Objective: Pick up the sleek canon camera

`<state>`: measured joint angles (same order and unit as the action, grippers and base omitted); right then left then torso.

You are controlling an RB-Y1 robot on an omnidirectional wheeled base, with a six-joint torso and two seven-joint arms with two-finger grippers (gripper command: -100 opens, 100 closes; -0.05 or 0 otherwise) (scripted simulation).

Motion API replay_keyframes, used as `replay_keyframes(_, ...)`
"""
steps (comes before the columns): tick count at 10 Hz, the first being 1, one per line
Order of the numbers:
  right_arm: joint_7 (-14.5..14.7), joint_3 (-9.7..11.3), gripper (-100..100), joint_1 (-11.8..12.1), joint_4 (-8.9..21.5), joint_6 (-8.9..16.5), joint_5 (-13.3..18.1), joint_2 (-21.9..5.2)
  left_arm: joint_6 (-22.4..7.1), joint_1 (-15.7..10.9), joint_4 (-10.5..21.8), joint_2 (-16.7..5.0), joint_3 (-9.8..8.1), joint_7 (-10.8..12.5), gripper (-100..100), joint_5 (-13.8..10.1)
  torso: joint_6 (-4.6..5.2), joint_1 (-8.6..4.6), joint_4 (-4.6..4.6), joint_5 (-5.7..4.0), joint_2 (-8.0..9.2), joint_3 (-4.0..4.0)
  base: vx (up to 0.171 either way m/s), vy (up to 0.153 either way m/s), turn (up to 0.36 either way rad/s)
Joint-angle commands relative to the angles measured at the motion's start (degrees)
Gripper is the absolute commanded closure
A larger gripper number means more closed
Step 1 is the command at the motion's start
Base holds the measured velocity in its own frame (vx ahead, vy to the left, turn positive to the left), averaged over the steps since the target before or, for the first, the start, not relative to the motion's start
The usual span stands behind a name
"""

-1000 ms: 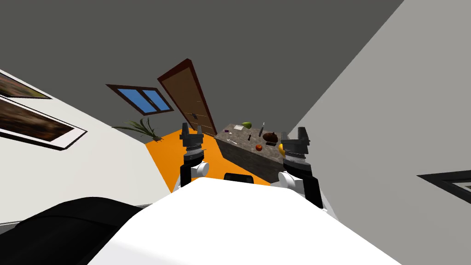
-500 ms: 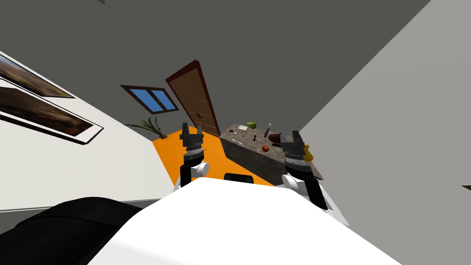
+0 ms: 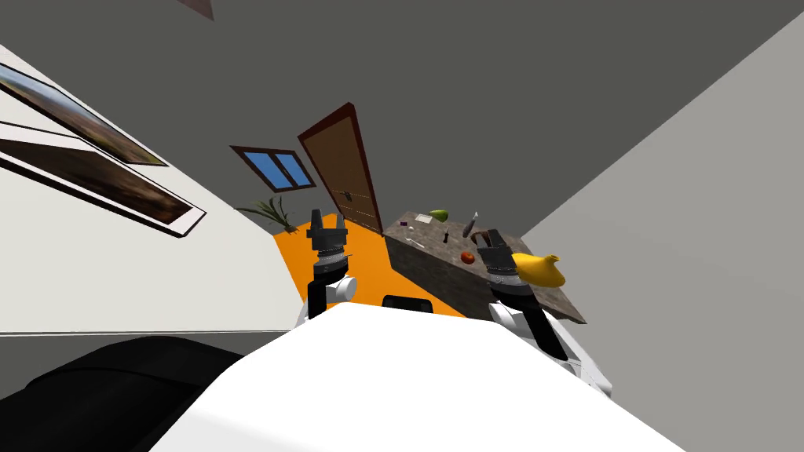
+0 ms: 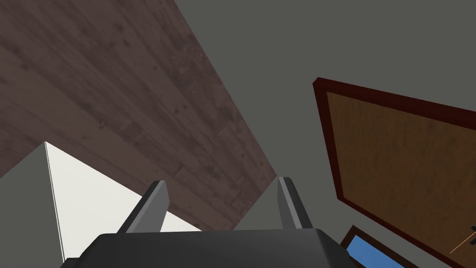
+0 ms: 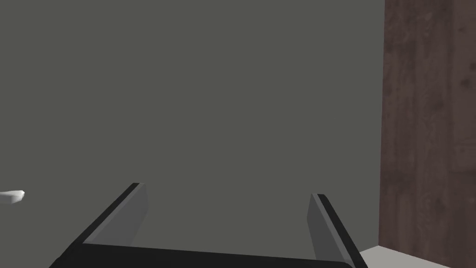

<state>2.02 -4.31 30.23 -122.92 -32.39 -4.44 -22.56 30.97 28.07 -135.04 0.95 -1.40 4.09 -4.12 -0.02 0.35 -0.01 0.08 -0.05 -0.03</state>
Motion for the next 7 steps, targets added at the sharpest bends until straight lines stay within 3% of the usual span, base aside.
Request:
replay_keyframes(1, -0.02, -0.24, -100, 0.18, 0.60, -0.34, 0.18, -2.07, 0.00, 0.00, 0.00, 0.00, 0.00, 0.00, 0, 0.00, 0.00, 0.00, 0.00, 0.00, 0.00, 0.00, 0.017, 0.086, 0.063)
replay_keyframes(6, 0.40, -0.17, -100, 1.06, 6.57, -3.39, 2.42, -10.28, 0.00, 0.01, 0.00, 0.00, 0.00, 0.00, 0, 0.00, 0.03, -0.01, -0.01, 0.01, -0.04, -0.02, 0.032, 0.103, 0.118)
replay_keyframes(7, 0.40, -0.17, -100, 1.06, 6.57, -3.39, 2.42, -11.50, 0.00, 0.00, 0.00, 0.00, 0.00, 0.00, 0, 0.00, 0.00, 0.04, -0.01, 0.01, -0.06, -0.04, 0.032, 0.086, 0.096)
